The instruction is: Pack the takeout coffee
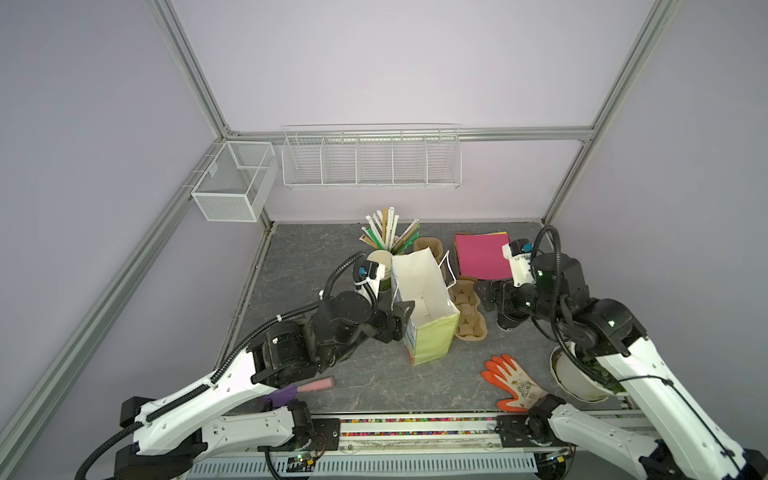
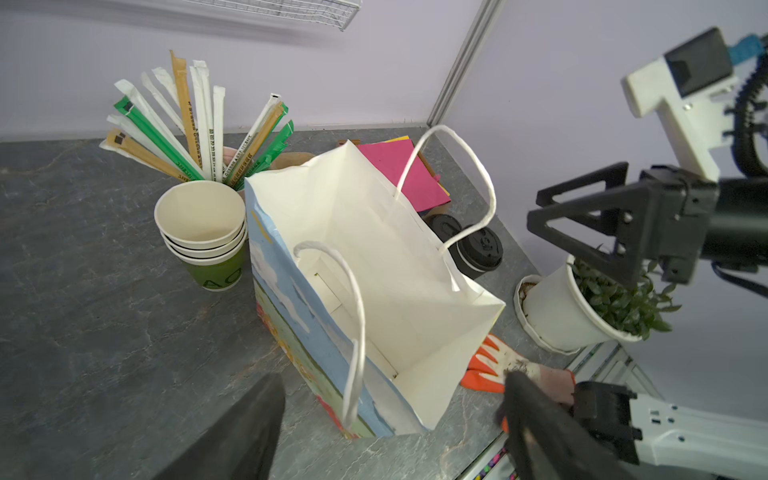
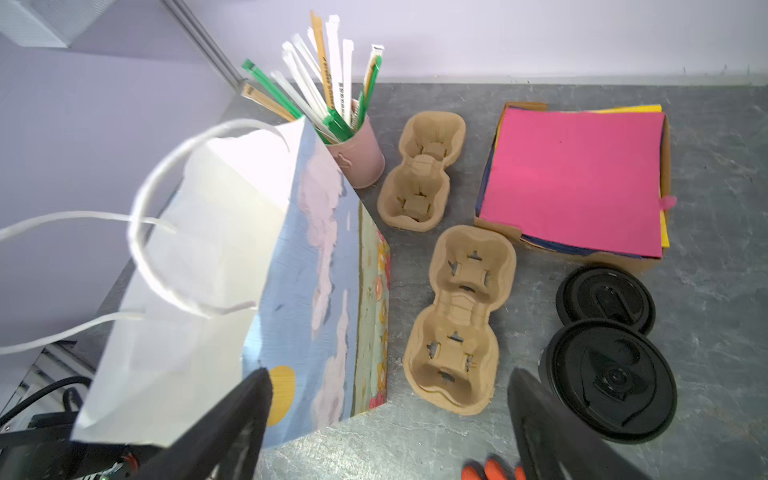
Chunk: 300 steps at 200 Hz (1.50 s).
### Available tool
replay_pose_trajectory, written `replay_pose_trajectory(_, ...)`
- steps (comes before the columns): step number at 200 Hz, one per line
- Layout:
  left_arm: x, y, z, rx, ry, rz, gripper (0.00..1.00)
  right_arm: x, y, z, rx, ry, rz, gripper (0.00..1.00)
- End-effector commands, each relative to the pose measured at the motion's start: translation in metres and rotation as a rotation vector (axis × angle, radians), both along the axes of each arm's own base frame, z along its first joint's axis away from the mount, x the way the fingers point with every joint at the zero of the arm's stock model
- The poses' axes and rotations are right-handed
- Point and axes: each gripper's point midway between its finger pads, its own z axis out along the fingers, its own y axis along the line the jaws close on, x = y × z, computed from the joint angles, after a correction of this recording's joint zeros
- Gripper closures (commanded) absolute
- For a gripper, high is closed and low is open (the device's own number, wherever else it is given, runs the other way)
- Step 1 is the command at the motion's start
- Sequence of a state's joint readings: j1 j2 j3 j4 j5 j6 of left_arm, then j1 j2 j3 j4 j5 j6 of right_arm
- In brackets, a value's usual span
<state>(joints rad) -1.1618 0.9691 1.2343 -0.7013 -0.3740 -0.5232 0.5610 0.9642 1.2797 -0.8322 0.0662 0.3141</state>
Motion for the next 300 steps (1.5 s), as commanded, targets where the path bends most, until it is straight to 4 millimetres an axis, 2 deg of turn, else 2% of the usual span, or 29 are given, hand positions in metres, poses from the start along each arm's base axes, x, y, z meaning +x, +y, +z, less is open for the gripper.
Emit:
replay_pose_trajectory(1,0.002,0.005,0.011,-0.025,-0.016,-0.007,0.28,-0.003,0.017,0.018,0.020,-0.037,0.097,0.08)
replay_pose_trajectory(29,0.001,-0.005,0.006,-0.028,0.003,-0.038,0.29,-0.004,0.034,0.030,0.045,-0.058,0.158,0.08)
replay_pose_trajectory(63,0.000,-0.012,-0.002,-0.019,0.020,-0.056,0.31,-0.001,0.051,0.034,0.017,-0.050,0.194,0.08)
replay_pose_trajectory(95,0.006,-0.008,-0.008,0.020,0.015,-0.020,0.44,0.007,0.062,0.030,-0.032,-0.033,0.190,0.07)
replay_pose_trajectory(108,0.008,-0.007,-0.010,0.030,0.010,-0.008,0.57,0.012,0.064,0.028,-0.055,-0.029,0.178,0.07)
replay_pose_trajectory(124,0.010,-0.005,-0.013,0.037,0.007,0.003,0.68,0.017,0.066,0.024,-0.078,-0.018,0.165,0.07)
replay_pose_trajectory(163,0.017,0.000,-0.020,0.041,0.022,0.027,0.87,0.027,0.073,0.020,-0.095,-0.004,0.151,0.01)
replay_pose_trajectory(185,0.018,0.005,-0.023,0.038,0.025,0.043,1.00,0.031,0.074,0.017,-0.108,0.000,0.139,0.11)
replay_pose_trajectory(286,0.012,0.035,-0.057,0.009,0.065,0.126,1.00,0.041,0.073,0.006,-0.158,-0.002,0.122,0.71)
replay_pose_trajectory(300,0.011,0.039,-0.063,0.000,0.073,0.139,1.00,0.041,0.071,0.004,-0.160,-0.004,0.112,0.76)
